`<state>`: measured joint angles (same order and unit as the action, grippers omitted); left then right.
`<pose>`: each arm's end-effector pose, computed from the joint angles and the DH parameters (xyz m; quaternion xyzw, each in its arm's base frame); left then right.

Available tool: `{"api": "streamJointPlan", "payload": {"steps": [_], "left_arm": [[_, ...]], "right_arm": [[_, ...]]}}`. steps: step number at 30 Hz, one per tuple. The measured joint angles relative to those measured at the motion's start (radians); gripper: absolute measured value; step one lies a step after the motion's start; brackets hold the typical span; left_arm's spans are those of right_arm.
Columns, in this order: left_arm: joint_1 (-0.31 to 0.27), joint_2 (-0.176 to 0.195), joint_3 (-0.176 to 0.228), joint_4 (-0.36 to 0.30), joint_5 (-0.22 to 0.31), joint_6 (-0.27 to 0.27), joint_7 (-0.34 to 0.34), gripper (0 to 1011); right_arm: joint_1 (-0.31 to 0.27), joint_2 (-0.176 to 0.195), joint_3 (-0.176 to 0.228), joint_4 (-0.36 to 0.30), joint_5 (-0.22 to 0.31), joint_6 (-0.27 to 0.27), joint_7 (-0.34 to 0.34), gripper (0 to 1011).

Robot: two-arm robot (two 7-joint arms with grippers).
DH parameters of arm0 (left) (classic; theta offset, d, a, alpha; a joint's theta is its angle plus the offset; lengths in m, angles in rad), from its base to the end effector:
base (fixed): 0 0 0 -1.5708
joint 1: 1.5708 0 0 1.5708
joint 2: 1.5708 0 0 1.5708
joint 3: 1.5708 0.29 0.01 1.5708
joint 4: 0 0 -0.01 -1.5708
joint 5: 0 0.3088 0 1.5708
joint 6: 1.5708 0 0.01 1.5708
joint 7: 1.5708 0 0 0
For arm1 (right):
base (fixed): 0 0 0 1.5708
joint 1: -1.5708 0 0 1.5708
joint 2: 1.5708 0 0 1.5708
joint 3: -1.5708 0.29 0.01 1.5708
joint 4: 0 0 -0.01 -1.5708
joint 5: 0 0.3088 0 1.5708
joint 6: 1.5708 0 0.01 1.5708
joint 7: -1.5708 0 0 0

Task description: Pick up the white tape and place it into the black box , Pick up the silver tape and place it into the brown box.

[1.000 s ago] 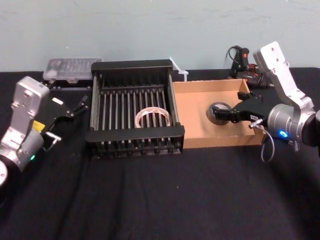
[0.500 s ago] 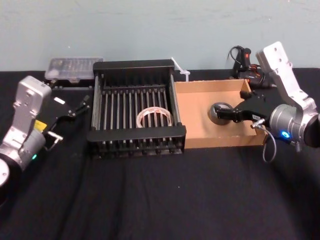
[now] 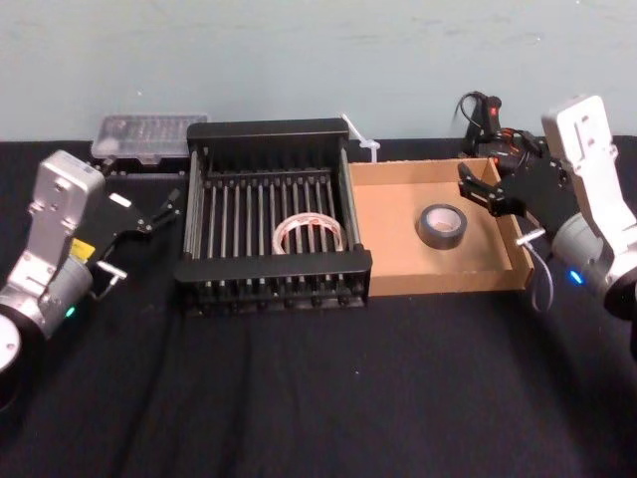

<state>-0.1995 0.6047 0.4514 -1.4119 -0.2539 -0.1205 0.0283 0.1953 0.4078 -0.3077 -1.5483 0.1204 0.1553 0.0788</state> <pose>0.3581 0.0827 -0.3023 0.1416 -0.1324 0.5799 0.7913 0.3696 -0.0310 -0.2560 -0.1433 -0.0900 -0.5776 0.7986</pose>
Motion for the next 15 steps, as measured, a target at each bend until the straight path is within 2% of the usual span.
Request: {"api": "streamJointPlan", "payload": {"steps": [1,4,8,15], "left_arm": [[0.000,0.000,0.000,0.000,0.000,0.000,0.000,1001],[0.000,0.000,0.000,0.000,0.000,0.000,0.000,1001],[0.000,0.000,0.000,0.000,0.000,0.000,0.000,1001],[0.000,0.000,0.000,0.000,0.000,0.000,0.000,1001]], "right_arm": [[0.000,0.000,0.000,0.000,0.000,0.000,0.000,1003],[-0.027,-0.011,0.011,0.011,-0.026,-0.062,-0.027,1002],[-0.047,-0.022,0.022,0.027,-0.040,-0.097,-0.042,1002],[-0.068,-0.034,0.037,0.050,-0.063,-0.112,-0.051,1002]]}}
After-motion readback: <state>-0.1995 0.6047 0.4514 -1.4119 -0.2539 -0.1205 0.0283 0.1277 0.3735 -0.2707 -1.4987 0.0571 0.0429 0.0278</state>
